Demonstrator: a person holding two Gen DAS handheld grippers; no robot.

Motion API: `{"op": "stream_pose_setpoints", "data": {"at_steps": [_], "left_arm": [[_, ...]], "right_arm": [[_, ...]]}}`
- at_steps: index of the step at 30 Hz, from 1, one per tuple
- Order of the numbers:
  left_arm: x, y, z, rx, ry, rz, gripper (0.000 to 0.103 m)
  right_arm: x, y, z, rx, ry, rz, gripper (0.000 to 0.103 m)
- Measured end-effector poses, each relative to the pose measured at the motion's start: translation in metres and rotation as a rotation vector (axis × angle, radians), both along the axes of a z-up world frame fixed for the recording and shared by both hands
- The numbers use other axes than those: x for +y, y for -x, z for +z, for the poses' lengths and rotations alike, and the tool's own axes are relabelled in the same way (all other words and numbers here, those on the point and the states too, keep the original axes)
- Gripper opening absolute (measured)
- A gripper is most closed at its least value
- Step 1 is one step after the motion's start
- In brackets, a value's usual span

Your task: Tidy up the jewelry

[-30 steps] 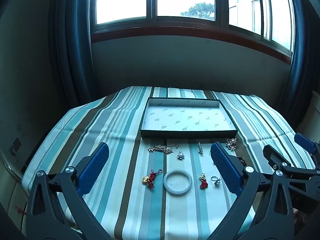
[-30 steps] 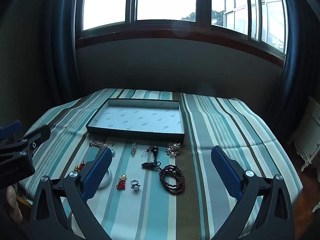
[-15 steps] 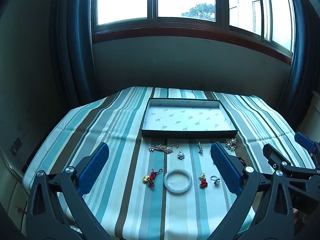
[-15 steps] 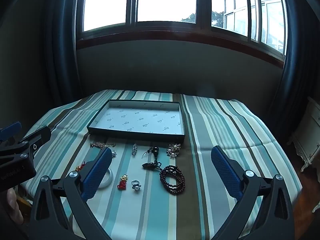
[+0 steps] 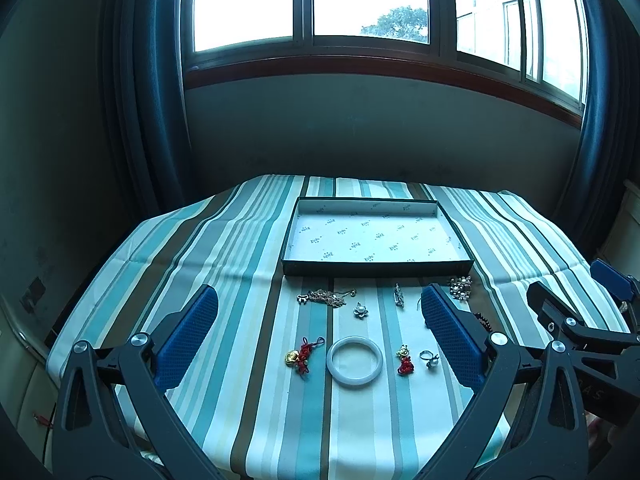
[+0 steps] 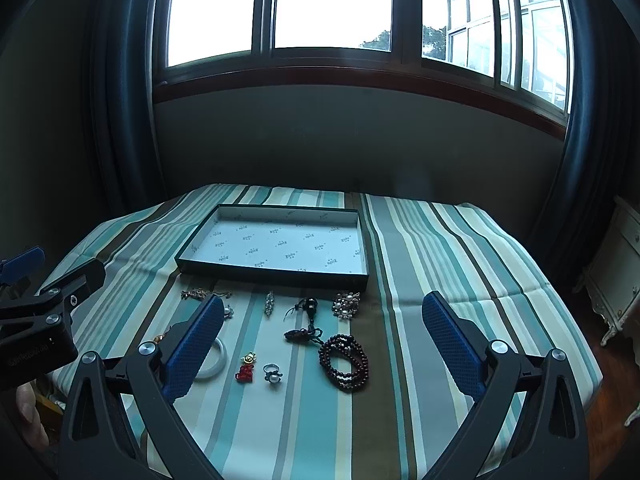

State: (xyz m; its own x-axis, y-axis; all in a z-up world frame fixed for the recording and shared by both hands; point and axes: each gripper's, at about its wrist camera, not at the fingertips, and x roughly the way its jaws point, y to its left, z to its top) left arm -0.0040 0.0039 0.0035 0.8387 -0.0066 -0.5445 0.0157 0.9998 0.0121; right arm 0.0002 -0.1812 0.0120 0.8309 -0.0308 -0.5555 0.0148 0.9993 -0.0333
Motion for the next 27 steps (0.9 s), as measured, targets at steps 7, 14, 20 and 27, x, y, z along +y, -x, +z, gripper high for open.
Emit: {"op": "stream_pose_setpoints", "data": {"at_steps": [7, 14, 20, 27], "left_arm": [[-0.002, 0.0013, 0.0015, -0.001, -0.002, 0.0, 0.101], [-0.0023, 0.0012, 0.0006, -0.002, -0.003, 0.0, 0.101], [-0.0022, 0.0015, 0.0007, 0.0, -0.002, 0.001, 0.101], [-0.0021, 0.0011, -0.001, 0.005, -0.002, 0.004, 0.101]], "right_arm": [[-0.0012, 0.0008, 0.0016, -0.003, -0.001, 0.0, 0.099], [-0.0011, 0.0012, 0.0006, -0.004, -0.001, 0.0, 0.099], [-0.0022, 0.0006, 0.0028, -0.001, 0.0, 0.002, 0.099], [-0.0023, 0.0006, 0.0023, -0.001, 0.001, 0.003, 0.099]]}}
